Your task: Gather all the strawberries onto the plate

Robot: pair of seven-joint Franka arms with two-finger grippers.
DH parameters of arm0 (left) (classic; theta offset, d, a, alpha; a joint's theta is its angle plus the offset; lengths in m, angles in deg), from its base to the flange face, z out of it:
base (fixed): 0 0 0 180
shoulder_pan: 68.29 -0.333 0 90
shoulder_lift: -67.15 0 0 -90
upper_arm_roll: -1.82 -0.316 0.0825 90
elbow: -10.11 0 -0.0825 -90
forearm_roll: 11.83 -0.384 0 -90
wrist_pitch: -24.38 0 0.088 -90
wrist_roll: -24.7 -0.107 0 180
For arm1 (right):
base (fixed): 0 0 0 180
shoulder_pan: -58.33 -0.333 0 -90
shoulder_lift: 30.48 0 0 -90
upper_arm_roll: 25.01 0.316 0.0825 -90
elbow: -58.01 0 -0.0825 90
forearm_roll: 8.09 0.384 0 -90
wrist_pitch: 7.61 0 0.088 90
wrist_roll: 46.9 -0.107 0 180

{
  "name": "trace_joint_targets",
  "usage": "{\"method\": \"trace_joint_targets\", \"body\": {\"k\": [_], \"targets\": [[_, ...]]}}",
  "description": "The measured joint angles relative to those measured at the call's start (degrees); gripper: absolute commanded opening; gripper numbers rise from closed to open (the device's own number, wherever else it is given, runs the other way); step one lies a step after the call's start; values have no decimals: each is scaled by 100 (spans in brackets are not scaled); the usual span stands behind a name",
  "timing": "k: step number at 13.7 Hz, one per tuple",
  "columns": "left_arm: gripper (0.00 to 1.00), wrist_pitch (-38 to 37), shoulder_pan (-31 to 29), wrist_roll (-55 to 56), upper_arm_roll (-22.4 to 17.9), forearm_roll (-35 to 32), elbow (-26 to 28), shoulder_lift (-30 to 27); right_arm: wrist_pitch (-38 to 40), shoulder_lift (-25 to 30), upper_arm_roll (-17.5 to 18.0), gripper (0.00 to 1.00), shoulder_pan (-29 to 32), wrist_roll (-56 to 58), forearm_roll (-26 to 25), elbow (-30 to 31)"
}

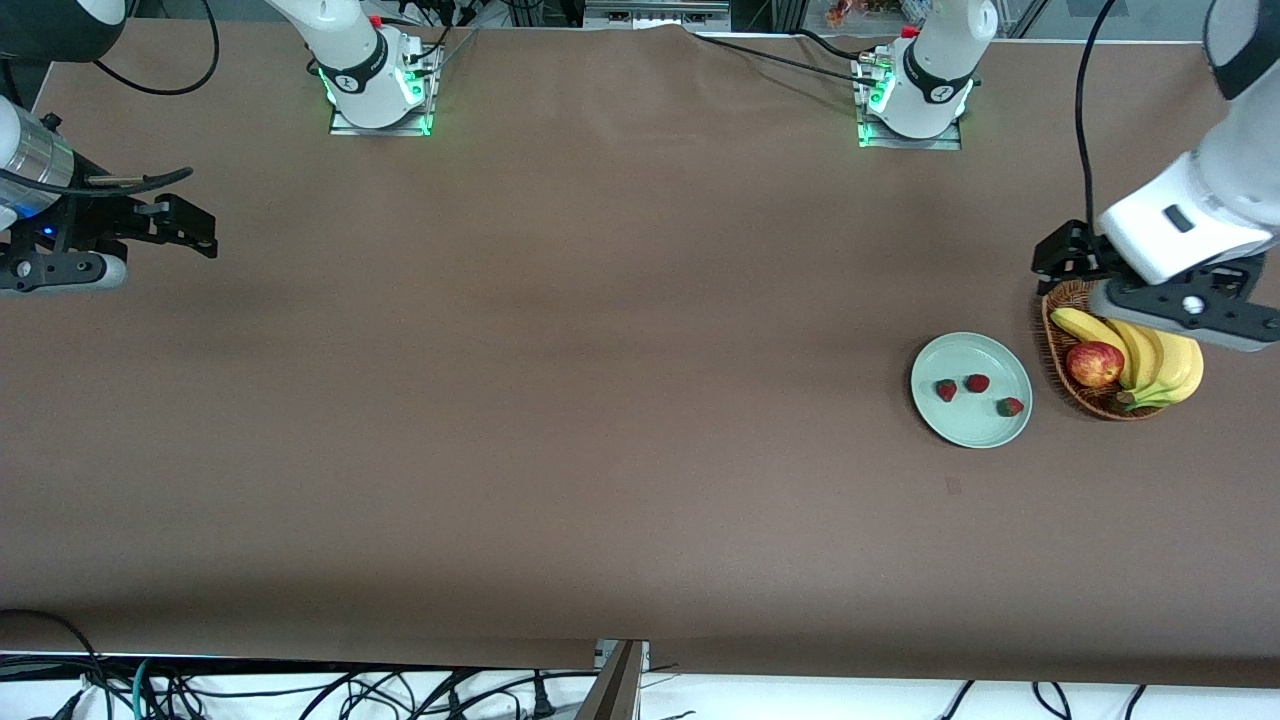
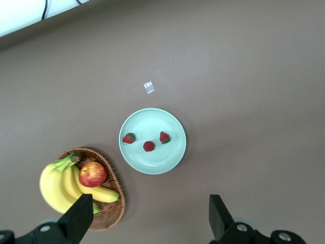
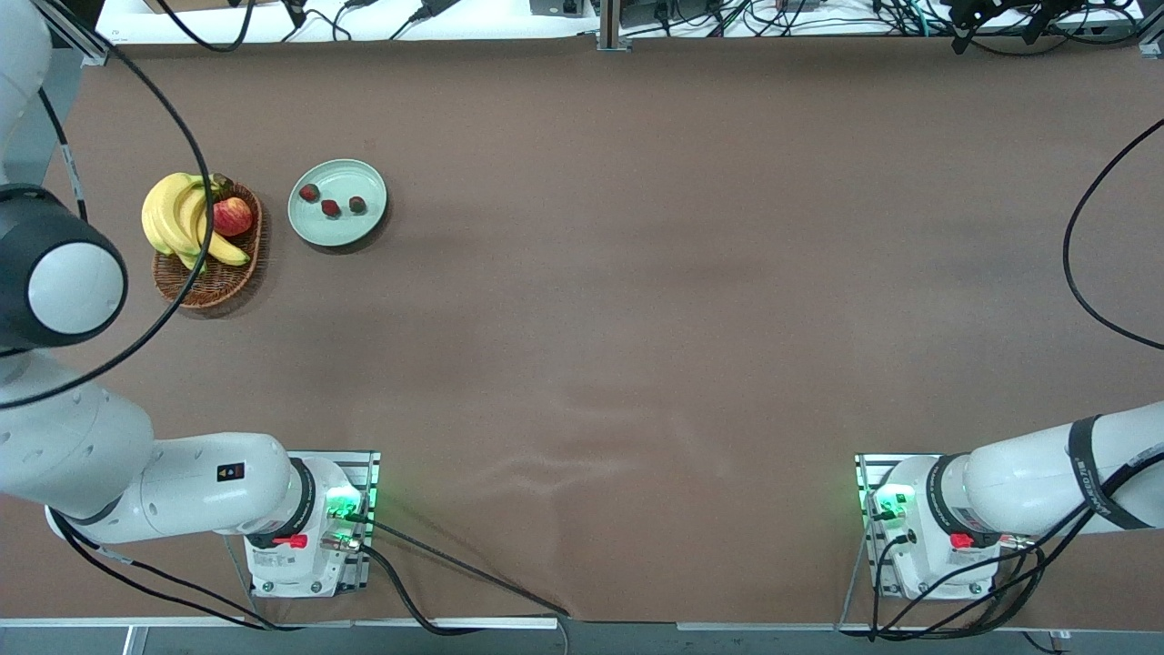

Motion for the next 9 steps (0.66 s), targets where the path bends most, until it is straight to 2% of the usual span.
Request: {"method": "trace_joint_targets", "body": {"k": [1,2,5,9], "targets": [[100,160,203,-16,-409,130,411,-311,-1,0,0,100,0,0,0,0],[100,239,318,-19,-598,165,755,-602,-1,-1,0,100,1,0,0,-1],[100,312,528,55,-658,167,1293,-1102,-3,-1,0,100,4,0,0,-1],[100,390,552,61,-712,168,1402,-1108,-7,-1,0,100,5,0,0,-1]]}}
